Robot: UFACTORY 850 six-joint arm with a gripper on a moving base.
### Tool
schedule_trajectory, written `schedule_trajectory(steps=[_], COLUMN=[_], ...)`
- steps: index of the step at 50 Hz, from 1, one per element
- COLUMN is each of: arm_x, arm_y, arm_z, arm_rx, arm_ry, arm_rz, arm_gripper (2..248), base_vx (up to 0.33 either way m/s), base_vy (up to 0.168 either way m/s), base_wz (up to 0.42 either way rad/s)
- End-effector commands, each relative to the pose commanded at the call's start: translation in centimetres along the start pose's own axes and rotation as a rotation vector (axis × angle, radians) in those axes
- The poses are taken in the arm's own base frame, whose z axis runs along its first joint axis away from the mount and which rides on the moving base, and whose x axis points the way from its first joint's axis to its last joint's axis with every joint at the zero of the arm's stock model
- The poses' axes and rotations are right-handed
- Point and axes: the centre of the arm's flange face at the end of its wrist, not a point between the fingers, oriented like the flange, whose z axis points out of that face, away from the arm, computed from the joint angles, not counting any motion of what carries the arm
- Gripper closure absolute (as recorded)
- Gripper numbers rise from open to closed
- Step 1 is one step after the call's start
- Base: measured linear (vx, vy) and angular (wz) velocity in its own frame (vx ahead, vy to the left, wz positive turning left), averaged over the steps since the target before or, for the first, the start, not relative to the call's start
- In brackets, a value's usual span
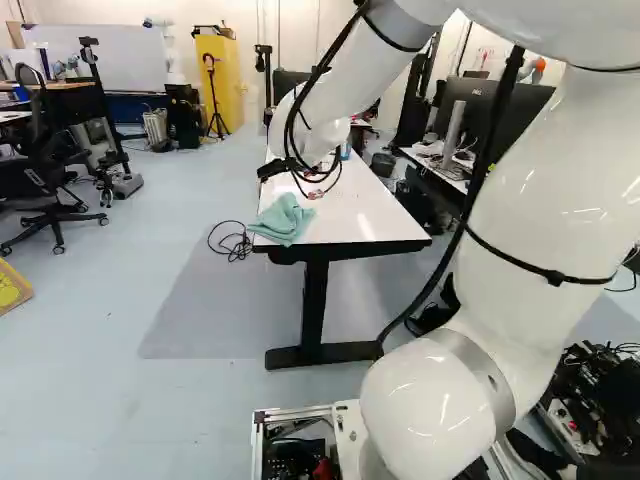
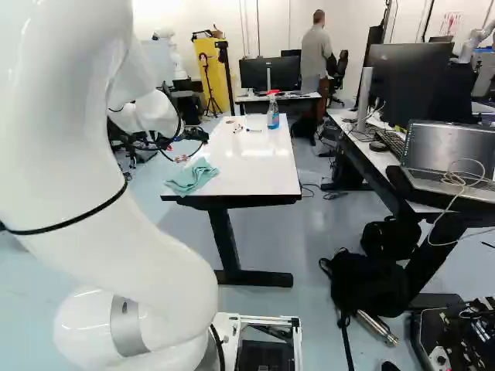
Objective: Clean the table with the green towel
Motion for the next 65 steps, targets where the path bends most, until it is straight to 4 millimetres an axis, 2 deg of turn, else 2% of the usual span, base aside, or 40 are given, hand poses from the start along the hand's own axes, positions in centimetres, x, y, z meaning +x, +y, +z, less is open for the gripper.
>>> schedule_trajectory(steps=[30,39,49,65], arm_x=[3.4,3.6,4.4,4.6], arm_y=[0.0,0.0,-0.1,-0.1], arm_z=[1.1,2.1,3.1,3.2], arm_rx=[-0.001,0.0,0.001,0.001], arm_ry=[-0.188,-0.263,-0.258,-0.258], arm_rz=[0.001,0.0,-0.001,-0.001], arm_gripper=[3,3,3,3], base_vx=[0.0,0.0,0.0,0.0], base_vy=[0.0,0.0,0.0,0.0], base_wz=[0.0,0.0,0.0,0.0])
